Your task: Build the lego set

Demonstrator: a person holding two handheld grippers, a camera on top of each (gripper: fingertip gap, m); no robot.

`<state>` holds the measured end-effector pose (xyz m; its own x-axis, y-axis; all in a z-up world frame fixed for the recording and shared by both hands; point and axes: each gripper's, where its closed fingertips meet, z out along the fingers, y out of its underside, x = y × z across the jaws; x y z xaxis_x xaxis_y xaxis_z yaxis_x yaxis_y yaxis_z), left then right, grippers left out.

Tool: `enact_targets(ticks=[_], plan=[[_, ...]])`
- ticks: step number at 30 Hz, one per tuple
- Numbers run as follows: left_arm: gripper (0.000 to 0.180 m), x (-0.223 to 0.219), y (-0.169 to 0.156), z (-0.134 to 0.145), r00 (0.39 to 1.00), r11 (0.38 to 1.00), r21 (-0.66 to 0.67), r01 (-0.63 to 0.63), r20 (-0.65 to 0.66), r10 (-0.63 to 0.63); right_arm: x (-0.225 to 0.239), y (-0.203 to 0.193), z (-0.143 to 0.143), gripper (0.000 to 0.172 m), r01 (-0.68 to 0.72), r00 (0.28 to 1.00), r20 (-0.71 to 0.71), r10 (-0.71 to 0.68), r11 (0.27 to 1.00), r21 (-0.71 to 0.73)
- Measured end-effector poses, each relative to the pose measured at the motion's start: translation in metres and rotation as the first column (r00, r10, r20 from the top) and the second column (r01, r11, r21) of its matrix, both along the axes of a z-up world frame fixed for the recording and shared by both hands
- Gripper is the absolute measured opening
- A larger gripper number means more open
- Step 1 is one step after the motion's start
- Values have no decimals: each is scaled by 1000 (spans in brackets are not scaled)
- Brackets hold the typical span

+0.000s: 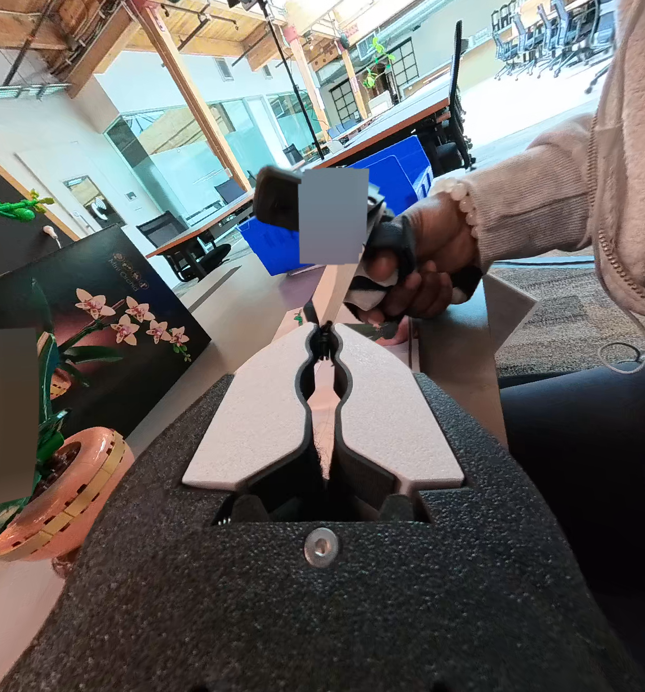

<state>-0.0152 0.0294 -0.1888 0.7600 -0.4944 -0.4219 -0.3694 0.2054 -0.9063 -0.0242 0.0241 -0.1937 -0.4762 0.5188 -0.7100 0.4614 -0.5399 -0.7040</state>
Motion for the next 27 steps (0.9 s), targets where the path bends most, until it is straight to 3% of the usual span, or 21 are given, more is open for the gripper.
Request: enact_targets(ticks=[1, 6, 10, 12, 14, 15, 18, 19, 22, 25, 27], plan=[[4, -1, 1, 0, 1000, 1000, -1, -9, 0, 9, -1, 1, 0, 2, 32, 999, -5, -31, 999, 44], [4, -3, 6, -3, 998, 998, -12, -59, -23, 59, -1, 10, -2, 1, 179, 983, -8, -183, 950, 255], [3, -3, 5, -7, 997, 998, -23, -63, -49, 62, 0, 11, -6, 0, 262, 957, -15, -291, 835, 484], [3, 11, -3, -9, 997, 999, -33, 28, -64, -30, 0, 13, -15, 0, 280, 941, -6, -339, 764, 581], [3, 9, 1, -17, 986, 1000, -12, -24, -164, 22, 1, 10, -13, 0, 278, 946, -18, -324, 782, 557], [3, 3, 4, -20, 981, 998, -19, -52, -188, 48, 2, 11, -9, 0, 285, 947, -9, -322, 825, 489], [3, -14, 8, -7, 997, 996, -50, -77, -32, 75, 6, 35, -21, 0, 348, 909, 63, -411, 835, 427], [3, -19, 12, -11, 993, 990, -84, -110, -46, 107, 7, 40, -30, 5, 347, 901, 84, -425, 824, 448], [4, -28, 26, -39, 958, 952, -203, -231, -219, 186, 11, 60, -56, 23, 326, 868, 111, -484, 724, 608], [4, -38, 30, -77, 889, 868, -351, -350, -416, 191, 11, 78, -43, 26, 433, 836, 1, -549, 659, 615], [4, -40, 29, -83, 872, 848, -375, -375, -452, 187, 12, 80, -37, 27, 448, 836, 1, -548, 685, 575]])
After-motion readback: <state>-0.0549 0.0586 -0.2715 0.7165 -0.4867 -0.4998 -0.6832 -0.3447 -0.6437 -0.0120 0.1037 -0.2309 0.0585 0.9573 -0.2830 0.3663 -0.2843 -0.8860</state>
